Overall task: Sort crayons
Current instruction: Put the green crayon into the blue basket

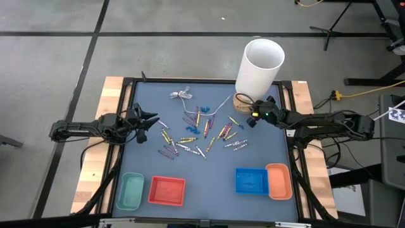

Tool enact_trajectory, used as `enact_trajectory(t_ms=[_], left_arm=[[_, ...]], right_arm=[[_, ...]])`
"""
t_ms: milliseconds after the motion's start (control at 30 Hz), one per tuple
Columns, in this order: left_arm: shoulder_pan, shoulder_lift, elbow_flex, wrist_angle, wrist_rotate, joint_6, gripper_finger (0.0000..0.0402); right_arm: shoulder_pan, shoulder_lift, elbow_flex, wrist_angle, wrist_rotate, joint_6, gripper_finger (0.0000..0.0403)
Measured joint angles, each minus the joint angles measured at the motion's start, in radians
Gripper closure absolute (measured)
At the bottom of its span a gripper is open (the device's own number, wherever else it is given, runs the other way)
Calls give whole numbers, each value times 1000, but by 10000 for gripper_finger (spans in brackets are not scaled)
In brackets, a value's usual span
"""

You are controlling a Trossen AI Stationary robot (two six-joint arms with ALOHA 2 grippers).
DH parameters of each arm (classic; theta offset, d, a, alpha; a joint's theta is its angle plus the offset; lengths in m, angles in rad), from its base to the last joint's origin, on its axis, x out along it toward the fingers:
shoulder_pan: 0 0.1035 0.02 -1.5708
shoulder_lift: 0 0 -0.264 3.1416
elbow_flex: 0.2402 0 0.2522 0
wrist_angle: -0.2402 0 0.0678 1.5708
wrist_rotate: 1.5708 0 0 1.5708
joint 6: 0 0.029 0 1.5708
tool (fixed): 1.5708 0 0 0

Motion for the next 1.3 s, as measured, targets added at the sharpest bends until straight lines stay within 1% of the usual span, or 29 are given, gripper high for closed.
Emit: enact_trajectory(t_ms=[233,400,500,633,733,867,1033,1167,1300], left_arm=[[0,0,0,0,0,0,302],[0,0,0,0,0,0,302],[0,0,0,0,0,0,302],[0,0,0,0,-1,0,302],[0,0,0,0,-2,0,302],[0,0,0,0,-2,0,302],[0,0,0,0,-5,0,302],[0,0,0,0,-15,0,302],[0,0,0,1,-22,0,302]], right_arm=[[1,0,0,-72,0,145,286],[1,-6,-1,-120,-36,156,286],[1,-21,-11,-119,-52,157,286],[1,-66,-59,-114,-55,198,286],[1,-113,-125,-46,-69,235,286],[1,-175,-233,161,-87,258,286],[1,-232,-232,182,-88,220,286],[1,-237,-232,219,-88,182,286],[1,-234,-232,292,-87,95,286]])
